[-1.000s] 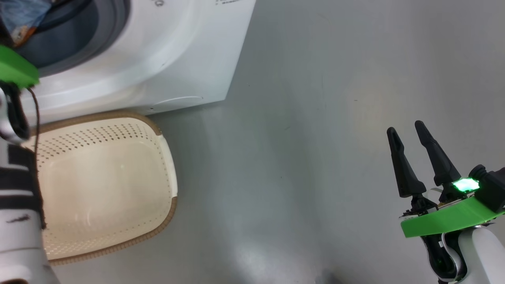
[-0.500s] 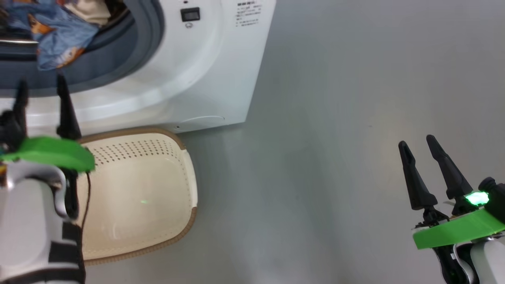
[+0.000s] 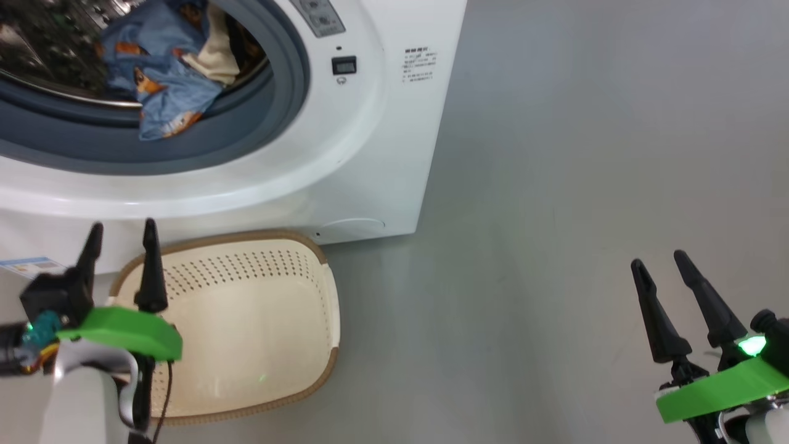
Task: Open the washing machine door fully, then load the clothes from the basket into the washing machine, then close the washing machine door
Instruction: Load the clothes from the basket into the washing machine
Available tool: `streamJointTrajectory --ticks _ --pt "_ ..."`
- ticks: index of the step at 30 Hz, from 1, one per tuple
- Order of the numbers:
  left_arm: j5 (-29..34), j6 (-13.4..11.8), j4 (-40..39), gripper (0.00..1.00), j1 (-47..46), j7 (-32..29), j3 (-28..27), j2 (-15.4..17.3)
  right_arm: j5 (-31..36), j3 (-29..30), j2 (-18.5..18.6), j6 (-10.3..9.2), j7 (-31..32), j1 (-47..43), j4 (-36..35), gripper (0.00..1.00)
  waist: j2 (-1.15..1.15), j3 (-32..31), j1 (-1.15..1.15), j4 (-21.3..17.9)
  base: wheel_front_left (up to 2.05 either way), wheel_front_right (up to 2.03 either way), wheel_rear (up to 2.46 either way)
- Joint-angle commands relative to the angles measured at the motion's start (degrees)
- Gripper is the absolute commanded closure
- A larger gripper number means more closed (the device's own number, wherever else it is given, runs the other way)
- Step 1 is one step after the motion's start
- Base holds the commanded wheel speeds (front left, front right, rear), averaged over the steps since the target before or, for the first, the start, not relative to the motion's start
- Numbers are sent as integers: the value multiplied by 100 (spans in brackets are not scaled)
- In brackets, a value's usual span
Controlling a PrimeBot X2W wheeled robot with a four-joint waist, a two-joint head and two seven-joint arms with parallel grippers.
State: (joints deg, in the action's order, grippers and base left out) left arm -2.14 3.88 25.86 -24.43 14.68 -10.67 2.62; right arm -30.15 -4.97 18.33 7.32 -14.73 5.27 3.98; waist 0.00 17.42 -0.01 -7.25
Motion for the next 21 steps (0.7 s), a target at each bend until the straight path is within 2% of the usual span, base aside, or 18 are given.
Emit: streamJointTrajectory --ticks 1,21 --pt "31 28 -236 0 254 32 -114 112 70 -102 160 17 -27 -195 -93 0 0 -290 1 117 0 0 0" --pt "-163 50 -751 0 1670 32 -19 31 97 -2 198 17 -27 -892 -15 0 0 -1109 1 300 0 0 0"
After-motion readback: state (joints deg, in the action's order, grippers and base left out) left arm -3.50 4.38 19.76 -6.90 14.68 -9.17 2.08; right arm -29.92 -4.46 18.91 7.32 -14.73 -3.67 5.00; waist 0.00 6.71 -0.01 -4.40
